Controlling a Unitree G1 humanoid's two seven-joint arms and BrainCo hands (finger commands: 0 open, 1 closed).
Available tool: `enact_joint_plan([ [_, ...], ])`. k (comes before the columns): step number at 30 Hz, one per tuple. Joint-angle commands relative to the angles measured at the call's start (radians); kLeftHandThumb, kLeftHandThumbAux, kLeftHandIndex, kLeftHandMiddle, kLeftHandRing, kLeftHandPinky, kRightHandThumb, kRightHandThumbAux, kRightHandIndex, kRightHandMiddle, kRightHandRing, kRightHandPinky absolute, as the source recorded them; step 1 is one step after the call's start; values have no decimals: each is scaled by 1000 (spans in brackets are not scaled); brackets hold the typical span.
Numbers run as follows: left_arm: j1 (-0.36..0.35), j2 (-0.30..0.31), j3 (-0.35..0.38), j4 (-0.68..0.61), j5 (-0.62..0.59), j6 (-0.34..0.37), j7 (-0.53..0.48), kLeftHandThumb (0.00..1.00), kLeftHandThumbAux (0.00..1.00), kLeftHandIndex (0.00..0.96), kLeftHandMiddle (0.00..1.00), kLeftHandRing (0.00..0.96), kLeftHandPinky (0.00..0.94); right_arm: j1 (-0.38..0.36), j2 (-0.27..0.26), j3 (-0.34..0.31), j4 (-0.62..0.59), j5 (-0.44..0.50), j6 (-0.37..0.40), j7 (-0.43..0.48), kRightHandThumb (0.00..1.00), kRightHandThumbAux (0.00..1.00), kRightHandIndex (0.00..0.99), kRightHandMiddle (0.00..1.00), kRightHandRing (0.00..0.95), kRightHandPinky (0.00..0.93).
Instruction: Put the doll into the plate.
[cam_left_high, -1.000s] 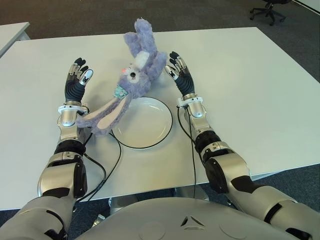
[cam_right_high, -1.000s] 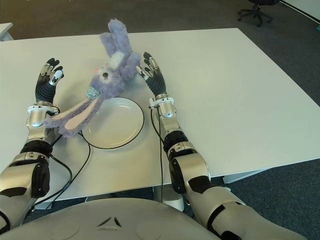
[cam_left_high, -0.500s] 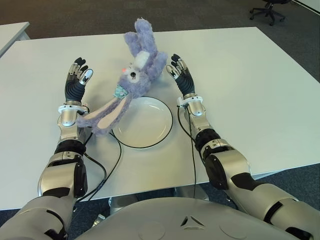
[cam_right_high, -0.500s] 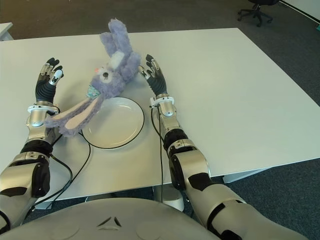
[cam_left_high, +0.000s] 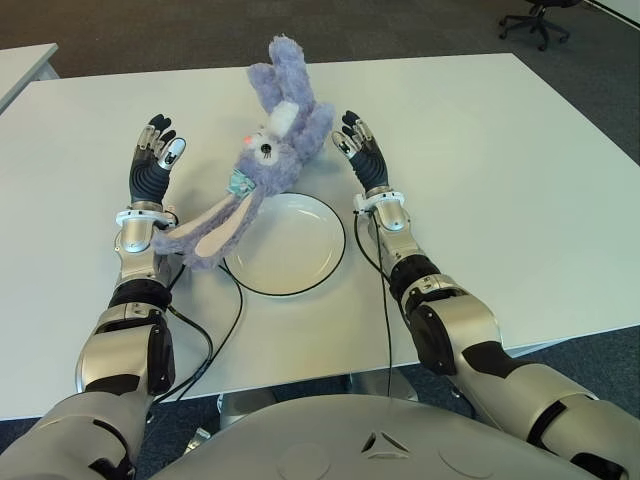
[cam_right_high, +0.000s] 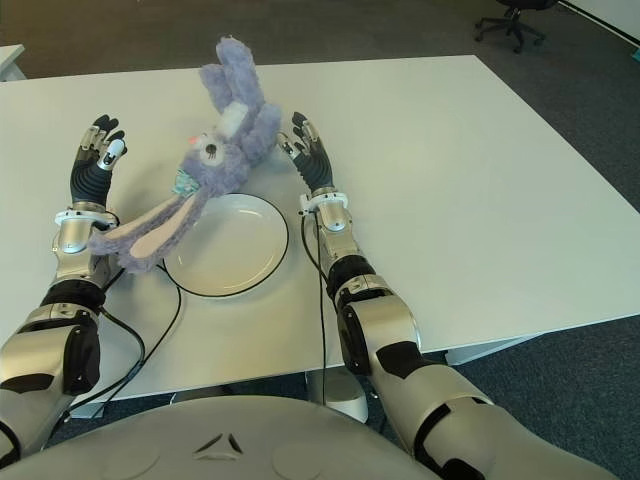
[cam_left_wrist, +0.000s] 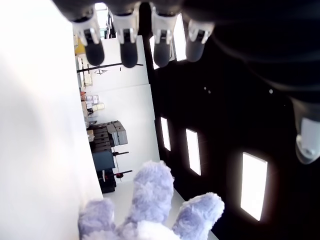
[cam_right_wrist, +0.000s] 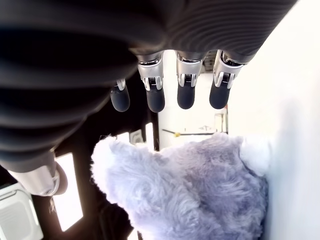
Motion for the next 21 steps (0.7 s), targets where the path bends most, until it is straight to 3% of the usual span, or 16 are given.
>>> enact_joint_plan([
  [1, 88, -46, -8, 57, 5, 1, -13, 0, 436, 5, 90, 87, 85, 19, 62, -7, 56, 0, 23, -13, 430, 475, 27, 0, 6, 60],
  [21, 78, -46, -8, 65, 3, 6, -26, 0, 451, 0, 82, 90, 98, -41, 96, 22, 68, -23, 34, -31, 462, 469, 45, 9, 8, 51],
])
